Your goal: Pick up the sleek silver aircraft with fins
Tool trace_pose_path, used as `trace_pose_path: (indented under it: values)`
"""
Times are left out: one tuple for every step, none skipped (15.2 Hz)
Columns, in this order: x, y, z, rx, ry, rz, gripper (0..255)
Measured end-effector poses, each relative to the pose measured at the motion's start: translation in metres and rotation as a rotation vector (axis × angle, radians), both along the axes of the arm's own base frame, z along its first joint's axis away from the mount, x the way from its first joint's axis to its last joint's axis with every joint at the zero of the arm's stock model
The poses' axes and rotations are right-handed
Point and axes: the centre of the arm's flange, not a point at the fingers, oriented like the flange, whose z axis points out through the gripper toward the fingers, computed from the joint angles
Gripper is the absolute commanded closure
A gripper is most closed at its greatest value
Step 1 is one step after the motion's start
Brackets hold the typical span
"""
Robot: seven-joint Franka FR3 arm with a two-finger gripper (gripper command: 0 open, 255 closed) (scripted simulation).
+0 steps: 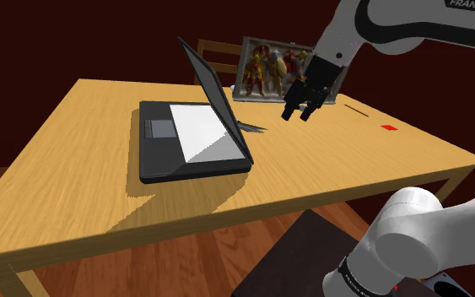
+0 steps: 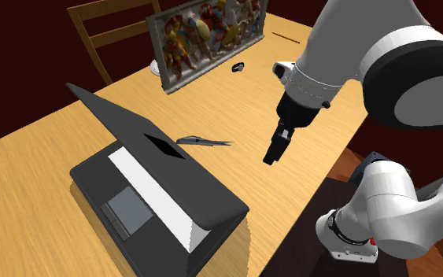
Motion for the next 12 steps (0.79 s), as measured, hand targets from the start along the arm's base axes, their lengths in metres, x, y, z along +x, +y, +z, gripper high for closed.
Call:
trace_pose_path:
  values:
    - [0.0,0.0,0.0,0.0,0.0,0.0,0]
    - [0.006,-0.002,-0.001,0.0,0.004,0.006,0]
    - [0.016,-0.006,-0.004,-0.001,0.01,0.015,0]
    - [0.027,-0.011,-0.01,-0.002,0.018,0.025,0]
    - [0.038,-0.014,-0.011,-0.003,0.027,0.037,0]
    - [0.052,-0.019,-0.017,-0.003,0.036,0.049,0]
    - [0.065,-0.023,-0.022,-0.005,0.045,0.06,0]
    - [0.076,-0.027,-0.026,-0.005,0.054,0.073,0]
    - [0.09,-0.031,-0.031,-0.006,0.061,0.084,0]
    - [0.104,-0.036,-0.037,-0.007,0.071,0.097,0]
    - [0.118,-0.037,-0.045,-0.009,0.08,0.109,0]
    - [0.128,-0.042,-0.049,-0.01,0.09,0.122,0]
